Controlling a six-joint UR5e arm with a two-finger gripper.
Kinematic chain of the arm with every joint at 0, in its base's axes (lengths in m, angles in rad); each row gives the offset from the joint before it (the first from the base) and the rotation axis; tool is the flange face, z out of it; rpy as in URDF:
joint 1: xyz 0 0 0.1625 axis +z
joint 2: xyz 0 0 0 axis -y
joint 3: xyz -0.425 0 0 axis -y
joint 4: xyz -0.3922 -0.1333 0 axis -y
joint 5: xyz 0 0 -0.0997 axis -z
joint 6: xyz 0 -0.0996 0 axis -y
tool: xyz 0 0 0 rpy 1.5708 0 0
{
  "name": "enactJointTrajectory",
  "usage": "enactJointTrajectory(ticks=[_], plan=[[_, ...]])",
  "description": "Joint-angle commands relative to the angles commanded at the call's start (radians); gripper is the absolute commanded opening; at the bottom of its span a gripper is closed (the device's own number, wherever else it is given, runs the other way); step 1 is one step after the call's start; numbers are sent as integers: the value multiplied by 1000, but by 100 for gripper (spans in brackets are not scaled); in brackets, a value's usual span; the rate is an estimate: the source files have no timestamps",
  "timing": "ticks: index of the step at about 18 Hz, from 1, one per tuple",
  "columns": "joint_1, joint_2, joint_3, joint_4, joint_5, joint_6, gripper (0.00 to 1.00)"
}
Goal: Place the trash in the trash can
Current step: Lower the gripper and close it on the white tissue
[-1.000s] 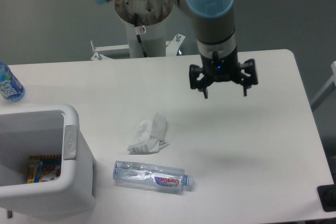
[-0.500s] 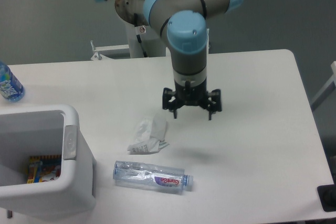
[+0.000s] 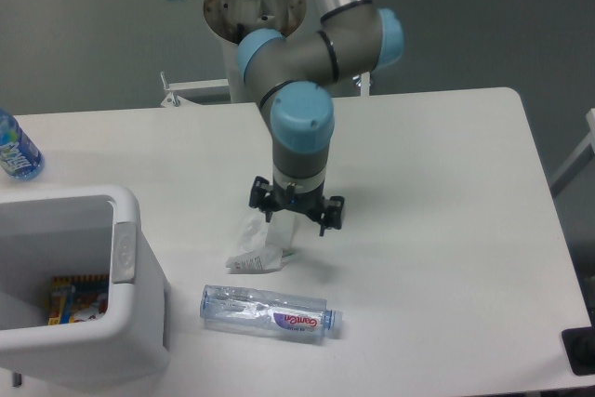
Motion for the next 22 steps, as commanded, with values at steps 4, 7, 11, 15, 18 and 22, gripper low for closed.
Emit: enactJointTrajectory(ticks=[4,7,11,15,18,22], plan=[[-3,-8,-15,37,8,-15,85],[-3,-6,-18,37,9,-21,37],[-3,-8,-15,42,9,-20,0],[-2,-3,-11,37,12,-9,0],[3,6,-2,31,40,-2,0],[49,66,29,17,9,28,0]])
